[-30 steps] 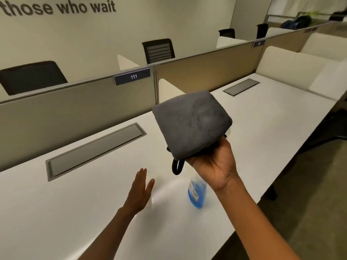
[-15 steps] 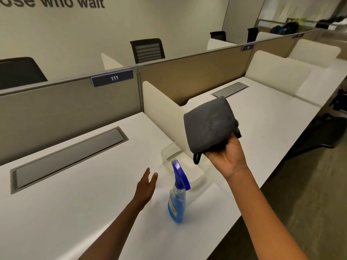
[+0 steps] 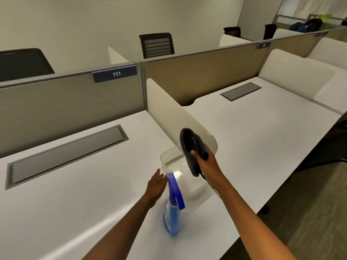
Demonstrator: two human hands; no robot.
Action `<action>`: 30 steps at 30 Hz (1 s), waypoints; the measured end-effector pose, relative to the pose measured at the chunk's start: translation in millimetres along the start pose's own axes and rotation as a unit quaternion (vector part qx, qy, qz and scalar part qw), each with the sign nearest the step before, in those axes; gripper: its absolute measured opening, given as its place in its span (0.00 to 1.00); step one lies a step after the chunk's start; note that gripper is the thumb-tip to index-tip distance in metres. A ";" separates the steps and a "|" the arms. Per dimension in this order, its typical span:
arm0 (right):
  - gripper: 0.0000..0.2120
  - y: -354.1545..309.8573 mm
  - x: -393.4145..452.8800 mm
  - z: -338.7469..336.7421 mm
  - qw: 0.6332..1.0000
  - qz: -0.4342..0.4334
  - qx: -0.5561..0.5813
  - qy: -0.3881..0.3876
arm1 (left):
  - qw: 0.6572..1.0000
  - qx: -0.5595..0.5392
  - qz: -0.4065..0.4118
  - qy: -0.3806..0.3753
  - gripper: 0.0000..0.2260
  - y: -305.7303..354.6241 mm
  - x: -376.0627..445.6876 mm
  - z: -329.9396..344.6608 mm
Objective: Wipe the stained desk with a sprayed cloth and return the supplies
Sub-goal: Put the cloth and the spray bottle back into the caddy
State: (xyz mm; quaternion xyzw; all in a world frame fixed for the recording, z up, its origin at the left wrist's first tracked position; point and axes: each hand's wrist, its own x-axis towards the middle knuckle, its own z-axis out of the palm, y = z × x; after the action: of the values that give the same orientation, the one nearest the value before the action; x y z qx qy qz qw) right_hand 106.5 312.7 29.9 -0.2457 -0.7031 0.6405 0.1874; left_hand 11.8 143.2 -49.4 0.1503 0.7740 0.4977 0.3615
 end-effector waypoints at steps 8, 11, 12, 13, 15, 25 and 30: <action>0.21 48.4 24.9 2.6 0.960 -0.043 -0.268 -0.067 | 0.999 -0.010 0.012 0.030 0.23 4.4 13.4 13.5; 0.23 63.8 29.0 7.4 0.920 -0.043 -0.382 -0.074 | 0.998 -0.009 0.008 0.056 0.11 3.9 16.5 15.6; 0.25 70.3 30.4 8.7 0.904 -0.040 -0.420 -0.075 | 0.998 -0.007 0.008 0.062 0.11 3.6 17.9 16.2; 0.26 76.7 32.3 10.2 0.886 -0.033 -0.454 -0.082 | 0.998 -0.006 0.003 0.065 0.11 5.4 17.6 15.6; 0.27 87.3 35.2 11.8 0.851 -0.014 -0.512 -0.110 | 0.998 -0.018 -0.006 0.065 0.10 6.0 18.1 13.3; 0.34 68.5 42.8 3.4 0.728 0.067 -0.622 -0.279 | 0.998 -0.031 0.006 0.056 0.19 11.7 18.5 6.3; 0.12 45.1 41.3 1.9 0.844 0.042 -0.468 -0.258 | 0.997 -0.036 0.033 0.056 0.49 3.8 21.2 6.4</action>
State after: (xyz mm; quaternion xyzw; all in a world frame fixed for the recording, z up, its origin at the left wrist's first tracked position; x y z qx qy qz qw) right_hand 76.7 338.1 -17.2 -0.1595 -0.9314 0.2824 -0.1653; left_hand 1.2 161.7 -56.3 0.1339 0.7692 0.5447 0.3061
